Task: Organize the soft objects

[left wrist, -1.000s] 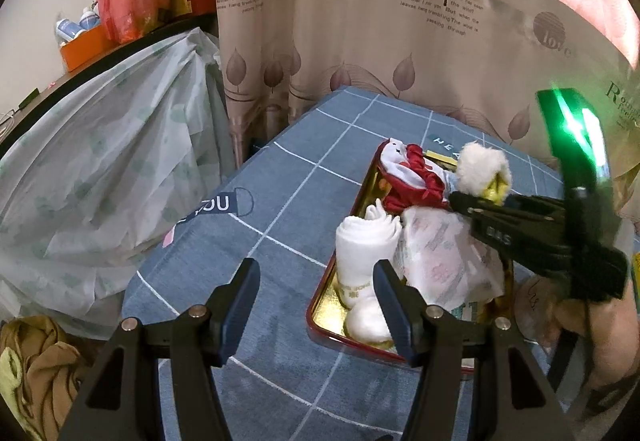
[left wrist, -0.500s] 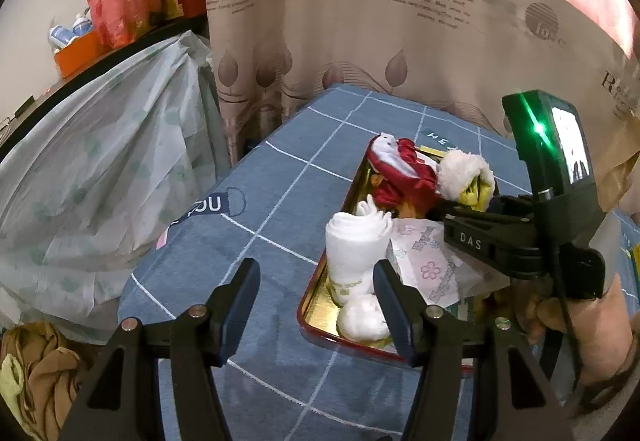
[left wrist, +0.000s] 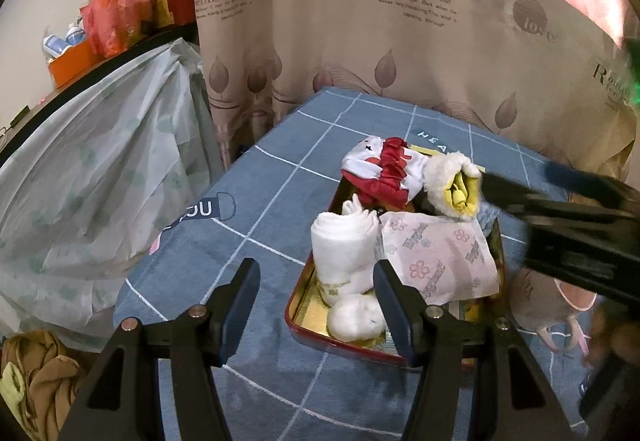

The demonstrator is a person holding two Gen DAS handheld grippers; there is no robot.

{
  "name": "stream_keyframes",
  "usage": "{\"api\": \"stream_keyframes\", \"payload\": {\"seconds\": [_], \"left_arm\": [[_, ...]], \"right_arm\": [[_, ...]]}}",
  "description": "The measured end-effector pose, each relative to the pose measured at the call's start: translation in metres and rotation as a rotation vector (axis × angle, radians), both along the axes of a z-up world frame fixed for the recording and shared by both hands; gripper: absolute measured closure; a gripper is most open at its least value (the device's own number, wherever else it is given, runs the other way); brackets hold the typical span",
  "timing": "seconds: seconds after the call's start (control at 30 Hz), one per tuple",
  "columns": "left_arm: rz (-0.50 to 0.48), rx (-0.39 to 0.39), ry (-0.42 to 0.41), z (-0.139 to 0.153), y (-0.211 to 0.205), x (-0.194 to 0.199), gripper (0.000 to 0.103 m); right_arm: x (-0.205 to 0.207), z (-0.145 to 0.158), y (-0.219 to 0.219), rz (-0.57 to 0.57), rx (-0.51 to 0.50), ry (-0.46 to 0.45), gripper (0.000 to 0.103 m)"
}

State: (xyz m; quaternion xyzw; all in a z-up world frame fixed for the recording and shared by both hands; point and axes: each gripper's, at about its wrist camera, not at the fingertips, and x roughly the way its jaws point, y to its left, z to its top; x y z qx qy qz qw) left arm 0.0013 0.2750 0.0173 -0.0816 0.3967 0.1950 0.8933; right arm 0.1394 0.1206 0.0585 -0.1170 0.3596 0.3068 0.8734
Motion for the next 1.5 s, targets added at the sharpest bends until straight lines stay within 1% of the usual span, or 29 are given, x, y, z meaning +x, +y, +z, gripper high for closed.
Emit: {"api": "stream_keyframes", "payload": {"seconds": [0.07,0.1,0.23,0.33,0.47,0.53,0.87,1.3,1.5], "left_arm": [[-0.002,0.004,0.007,-0.002,-0.002,0.001,0.043],[-0.005,0.005,0.01,-0.003,-0.004,0.002,0.043],[-0.024,0.017,0.013,-0.004,-0.012,0.003,0.043],[-0.035,0.025,0.014,-0.003,-0.018,0.003,0.043],[-0.048,0.036,0.012,-0.003,-0.024,0.003,0.043],[-0.052,0.039,0.011,-0.002,-0.025,0.003,0.043],[-0.053,0.039,0.01,-0.002,-0.028,0.003,0.043],[-0.053,0.039,0.011,-0.002,-0.028,0.003,0.043],[-0.062,0.036,0.001,-0.001,-0.029,0.003,0.043]], "right_arm": [[-0.012,0.008,-0.019,-0.054,0.013,-0.024,0.002],[-0.017,0.011,-0.027,-0.074,0.016,-0.037,0.001],[-0.039,0.012,-0.052,-0.16,0.002,-0.085,0.001],[-0.051,0.008,-0.066,-0.213,0.017,-0.076,0.001],[-0.063,0.002,-0.071,-0.239,0.017,-0.073,0.001],[-0.068,-0.002,-0.07,-0.24,-0.004,-0.07,0.002],[-0.077,-0.015,-0.062,-0.214,-0.021,-0.034,0.001],[-0.075,-0.019,-0.057,-0.199,-0.026,-0.005,0.002],[-0.077,-0.02,-0.053,-0.184,-0.031,-0.01,0.002]]}}
